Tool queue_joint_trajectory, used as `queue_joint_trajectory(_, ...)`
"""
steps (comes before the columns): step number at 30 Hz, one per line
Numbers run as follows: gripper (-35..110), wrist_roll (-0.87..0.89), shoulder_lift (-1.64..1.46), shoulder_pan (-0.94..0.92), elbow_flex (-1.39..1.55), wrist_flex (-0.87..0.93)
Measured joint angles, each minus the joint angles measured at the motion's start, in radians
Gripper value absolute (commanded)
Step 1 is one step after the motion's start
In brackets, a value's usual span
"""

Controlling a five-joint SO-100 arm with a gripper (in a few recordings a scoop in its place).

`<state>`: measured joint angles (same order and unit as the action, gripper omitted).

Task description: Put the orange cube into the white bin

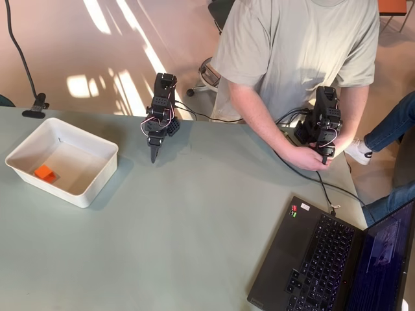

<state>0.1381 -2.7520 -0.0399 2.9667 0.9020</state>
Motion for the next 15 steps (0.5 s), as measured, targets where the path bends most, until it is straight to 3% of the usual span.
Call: queue_joint_trajectory(15, 25, 0.0, 0.0, 0.006, 0.0, 0.0)
